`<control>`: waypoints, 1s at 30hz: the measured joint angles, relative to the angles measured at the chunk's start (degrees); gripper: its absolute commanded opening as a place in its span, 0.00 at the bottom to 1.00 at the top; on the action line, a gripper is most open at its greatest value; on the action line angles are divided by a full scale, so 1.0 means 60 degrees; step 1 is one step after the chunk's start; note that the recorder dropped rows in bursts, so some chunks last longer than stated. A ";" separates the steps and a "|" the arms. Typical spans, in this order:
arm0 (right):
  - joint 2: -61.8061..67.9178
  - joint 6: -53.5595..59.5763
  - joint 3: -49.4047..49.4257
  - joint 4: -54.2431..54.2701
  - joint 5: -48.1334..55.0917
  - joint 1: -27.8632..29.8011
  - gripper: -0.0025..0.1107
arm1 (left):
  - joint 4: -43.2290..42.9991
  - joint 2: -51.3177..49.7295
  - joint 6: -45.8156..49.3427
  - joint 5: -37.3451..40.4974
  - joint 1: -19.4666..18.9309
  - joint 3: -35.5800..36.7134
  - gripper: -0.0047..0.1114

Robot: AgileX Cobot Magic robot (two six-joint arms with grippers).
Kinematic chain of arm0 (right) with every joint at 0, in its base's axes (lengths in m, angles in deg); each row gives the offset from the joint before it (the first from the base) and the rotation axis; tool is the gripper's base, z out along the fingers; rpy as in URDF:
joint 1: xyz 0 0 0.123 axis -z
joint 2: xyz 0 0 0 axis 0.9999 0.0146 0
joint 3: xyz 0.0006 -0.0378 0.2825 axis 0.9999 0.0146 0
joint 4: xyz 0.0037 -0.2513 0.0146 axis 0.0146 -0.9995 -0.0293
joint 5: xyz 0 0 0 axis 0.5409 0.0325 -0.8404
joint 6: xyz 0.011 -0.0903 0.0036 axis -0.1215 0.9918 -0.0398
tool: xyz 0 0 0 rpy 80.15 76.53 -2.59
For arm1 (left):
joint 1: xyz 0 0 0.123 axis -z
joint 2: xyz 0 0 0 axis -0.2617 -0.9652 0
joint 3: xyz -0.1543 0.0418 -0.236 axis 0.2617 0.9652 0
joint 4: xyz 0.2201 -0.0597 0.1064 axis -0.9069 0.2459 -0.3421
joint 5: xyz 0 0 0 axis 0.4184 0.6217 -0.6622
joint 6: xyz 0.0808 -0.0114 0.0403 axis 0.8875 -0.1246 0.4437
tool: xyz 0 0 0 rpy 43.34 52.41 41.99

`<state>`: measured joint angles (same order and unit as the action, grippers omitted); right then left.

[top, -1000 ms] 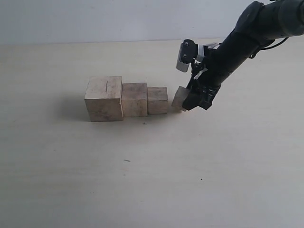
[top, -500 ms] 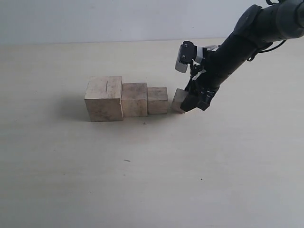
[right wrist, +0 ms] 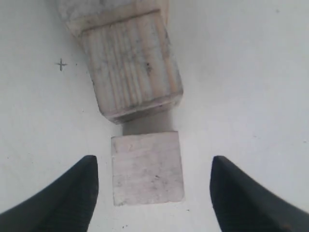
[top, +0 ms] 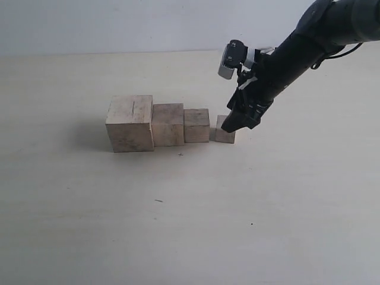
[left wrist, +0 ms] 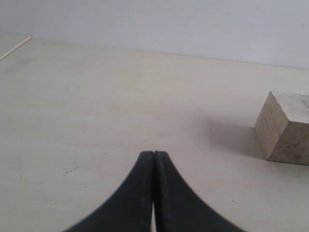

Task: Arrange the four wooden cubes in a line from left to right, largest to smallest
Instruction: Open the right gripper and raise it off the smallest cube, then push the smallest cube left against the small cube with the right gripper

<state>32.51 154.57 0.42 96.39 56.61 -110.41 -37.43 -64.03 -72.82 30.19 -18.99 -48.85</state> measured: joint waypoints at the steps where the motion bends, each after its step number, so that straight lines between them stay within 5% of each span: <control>1: -0.0135 -0.0065 0.0000 0.0000 -0.0019 0.0000 0.58 | 0.0000 0.0000 0.0000 0.0000 0.0000 0.0000 0.04; 7: -0.0885 -0.1331 0.0000 -0.0105 -0.0328 0.0000 0.54 | 0.0000 0.0000 0.0000 0.0000 0.0000 0.0000 0.04; 19: -0.1022 -0.9833 -0.0025 -0.2528 -0.0255 0.0000 0.02 | 0.0000 0.0000 0.0000 0.0000 0.0000 0.0000 0.04; 30: -0.0432 -1.1674 -0.0025 -0.2566 0.0691 0.0000 0.02 | 0.0000 0.0000 0.0000 0.0000 0.0000 0.0000 0.04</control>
<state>29.92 84.53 0.27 80.99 60.76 -110.41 -37.43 -64.03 -72.82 30.19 -18.99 -48.85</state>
